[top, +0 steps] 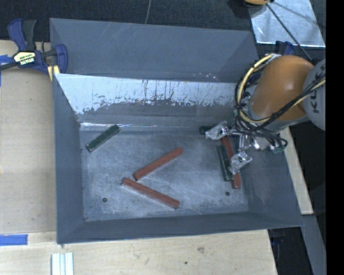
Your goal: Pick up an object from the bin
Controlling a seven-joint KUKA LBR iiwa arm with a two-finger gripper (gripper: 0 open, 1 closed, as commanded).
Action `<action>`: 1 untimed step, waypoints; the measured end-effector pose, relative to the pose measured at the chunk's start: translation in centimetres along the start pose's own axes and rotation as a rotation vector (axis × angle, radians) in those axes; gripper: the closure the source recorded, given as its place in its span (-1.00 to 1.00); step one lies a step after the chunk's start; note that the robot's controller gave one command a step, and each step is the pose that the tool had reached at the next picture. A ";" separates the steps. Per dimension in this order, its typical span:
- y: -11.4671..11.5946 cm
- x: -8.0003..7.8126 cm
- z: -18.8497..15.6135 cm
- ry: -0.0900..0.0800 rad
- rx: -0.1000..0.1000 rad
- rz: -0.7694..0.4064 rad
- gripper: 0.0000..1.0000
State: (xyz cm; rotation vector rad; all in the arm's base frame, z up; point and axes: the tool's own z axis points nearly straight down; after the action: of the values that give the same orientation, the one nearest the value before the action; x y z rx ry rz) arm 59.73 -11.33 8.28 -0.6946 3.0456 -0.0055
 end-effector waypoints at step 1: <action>-2.9 -2.0 -0.1 0.006 -0.003 -0.611 1.00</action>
Offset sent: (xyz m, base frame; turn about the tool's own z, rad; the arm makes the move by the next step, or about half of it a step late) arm 0.0000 0.0000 0.0000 0.0000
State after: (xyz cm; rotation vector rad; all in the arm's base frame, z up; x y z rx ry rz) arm 62.79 -13.02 8.44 -1.5824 2.7027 -0.0110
